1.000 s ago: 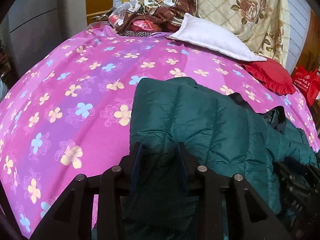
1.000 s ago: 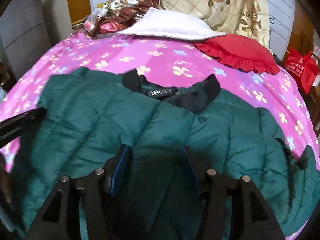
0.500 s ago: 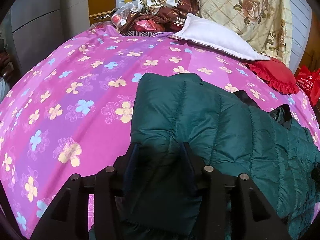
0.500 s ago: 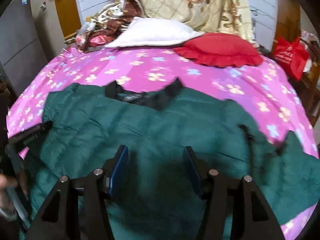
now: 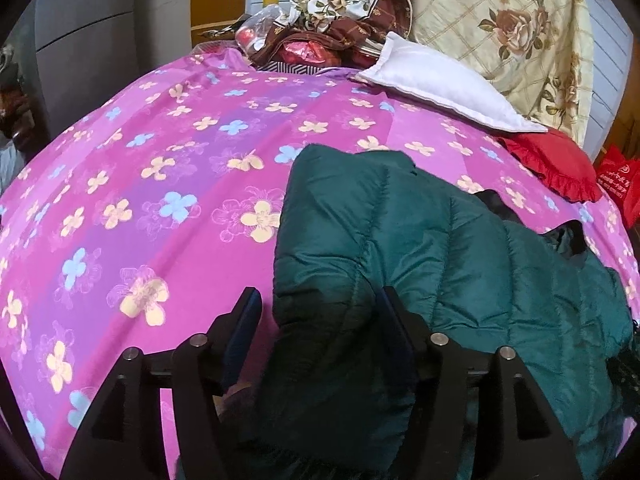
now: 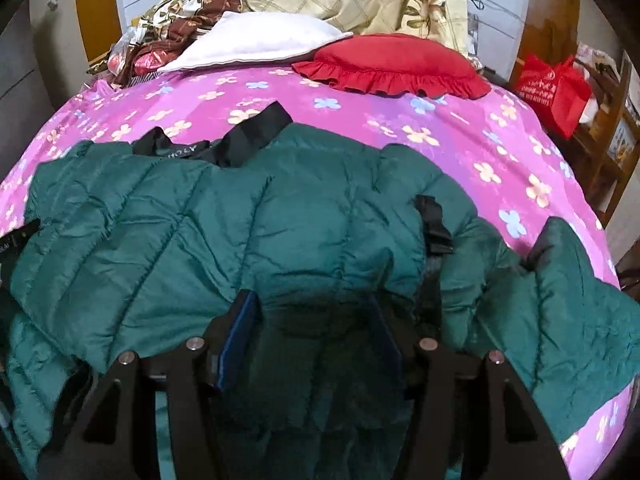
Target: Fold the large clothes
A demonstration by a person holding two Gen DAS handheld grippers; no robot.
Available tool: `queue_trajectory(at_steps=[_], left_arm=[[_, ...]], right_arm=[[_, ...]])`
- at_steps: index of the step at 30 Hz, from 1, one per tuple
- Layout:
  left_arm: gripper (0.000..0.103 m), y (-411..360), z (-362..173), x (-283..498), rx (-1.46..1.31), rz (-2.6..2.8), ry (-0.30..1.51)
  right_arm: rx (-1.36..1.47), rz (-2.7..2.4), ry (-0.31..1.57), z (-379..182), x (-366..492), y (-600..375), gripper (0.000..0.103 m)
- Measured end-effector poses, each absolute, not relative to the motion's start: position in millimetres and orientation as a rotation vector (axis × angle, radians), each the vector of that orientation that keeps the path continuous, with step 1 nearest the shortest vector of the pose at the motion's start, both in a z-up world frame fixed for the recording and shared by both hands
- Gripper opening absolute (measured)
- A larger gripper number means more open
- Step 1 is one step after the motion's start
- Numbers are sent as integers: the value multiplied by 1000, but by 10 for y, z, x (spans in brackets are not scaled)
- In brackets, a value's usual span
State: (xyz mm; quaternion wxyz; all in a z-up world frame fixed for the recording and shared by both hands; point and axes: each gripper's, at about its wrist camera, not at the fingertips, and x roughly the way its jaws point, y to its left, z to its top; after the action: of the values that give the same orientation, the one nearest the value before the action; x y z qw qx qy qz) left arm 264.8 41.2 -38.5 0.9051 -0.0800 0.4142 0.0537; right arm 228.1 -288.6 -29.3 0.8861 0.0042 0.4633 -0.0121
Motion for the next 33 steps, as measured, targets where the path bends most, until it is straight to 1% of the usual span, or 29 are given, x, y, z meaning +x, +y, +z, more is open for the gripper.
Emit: queue_trajectory(at_steps=[6, 11, 15, 19, 29, 33], left_arm=[[39, 367, -78, 2426, -159, 77, 798], [39, 203, 84, 2353, -164, 21, 778], [39, 2, -18, 2400, -134, -2, 812], [39, -135, -212, 2465, -103, -6, 873], [40, -217, -323, 2445, -72, 16, 859], [44, -239, -364, 2458, -59, 16, 853]], right_arm=[[22, 0, 904, 8, 1989, -2900, 61], [-2, -18, 885, 52, 1926, -2893, 67], [8, -51, 932, -121, 2010, -2933, 67], [8, -50, 940, -281, 2030, -2957, 68], [-15, -43, 967, -358, 2071, -2937, 71], [-15, -43, 947, -373, 2049, -2931, 72]])
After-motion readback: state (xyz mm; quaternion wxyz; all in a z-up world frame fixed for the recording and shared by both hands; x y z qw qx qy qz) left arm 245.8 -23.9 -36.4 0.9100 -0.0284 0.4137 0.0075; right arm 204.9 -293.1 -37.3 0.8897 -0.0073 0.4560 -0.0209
